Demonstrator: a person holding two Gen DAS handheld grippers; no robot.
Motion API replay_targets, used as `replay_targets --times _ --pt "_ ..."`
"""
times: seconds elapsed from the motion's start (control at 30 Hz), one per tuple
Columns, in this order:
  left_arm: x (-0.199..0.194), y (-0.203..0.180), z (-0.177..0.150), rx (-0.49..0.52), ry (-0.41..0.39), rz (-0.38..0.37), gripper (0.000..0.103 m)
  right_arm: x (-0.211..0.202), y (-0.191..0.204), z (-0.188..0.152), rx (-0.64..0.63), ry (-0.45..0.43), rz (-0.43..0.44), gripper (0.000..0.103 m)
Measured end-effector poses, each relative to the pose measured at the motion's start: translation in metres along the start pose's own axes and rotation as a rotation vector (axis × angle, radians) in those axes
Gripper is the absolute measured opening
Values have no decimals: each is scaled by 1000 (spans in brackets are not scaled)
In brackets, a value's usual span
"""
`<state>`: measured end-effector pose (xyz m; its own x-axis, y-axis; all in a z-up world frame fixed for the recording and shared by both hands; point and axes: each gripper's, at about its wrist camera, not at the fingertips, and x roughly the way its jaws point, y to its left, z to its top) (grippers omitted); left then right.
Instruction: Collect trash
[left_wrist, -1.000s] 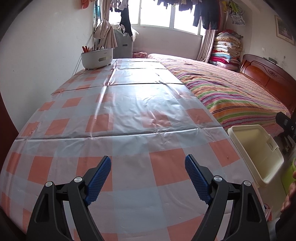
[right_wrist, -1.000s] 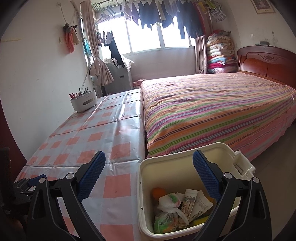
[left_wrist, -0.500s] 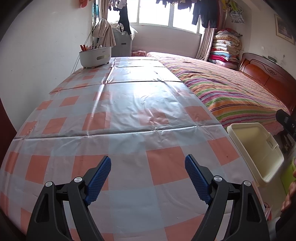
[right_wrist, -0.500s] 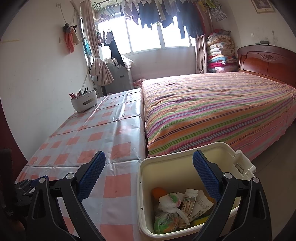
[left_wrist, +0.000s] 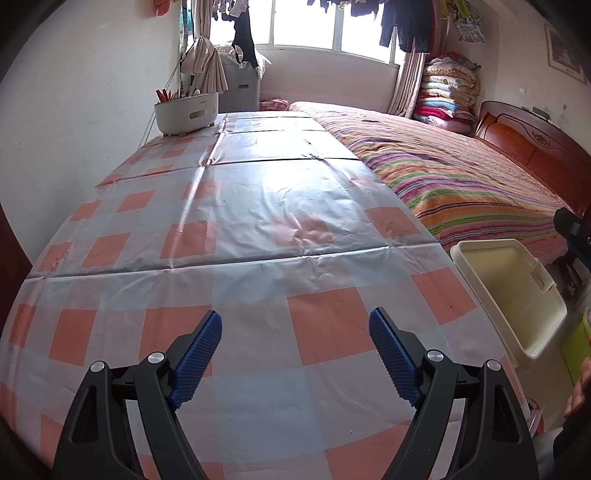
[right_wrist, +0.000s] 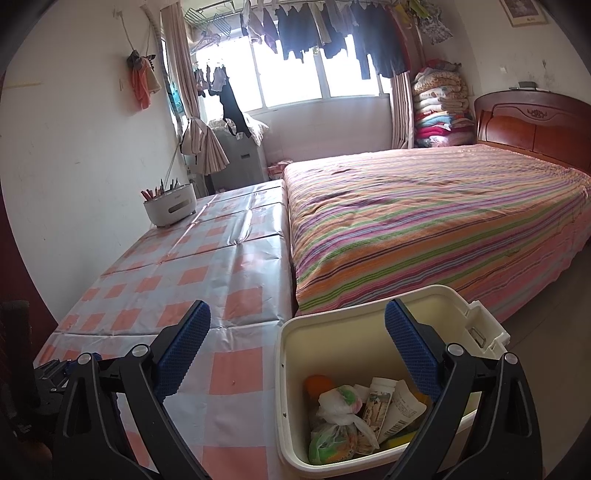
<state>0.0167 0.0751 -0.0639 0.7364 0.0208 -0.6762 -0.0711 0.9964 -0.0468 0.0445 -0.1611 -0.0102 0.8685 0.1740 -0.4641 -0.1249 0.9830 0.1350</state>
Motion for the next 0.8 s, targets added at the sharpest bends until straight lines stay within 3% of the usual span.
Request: replay_targets --times 0.8 --pt "-4 -2 3 16 -9 1 80 -10 -2 5 10 -8 16 94"
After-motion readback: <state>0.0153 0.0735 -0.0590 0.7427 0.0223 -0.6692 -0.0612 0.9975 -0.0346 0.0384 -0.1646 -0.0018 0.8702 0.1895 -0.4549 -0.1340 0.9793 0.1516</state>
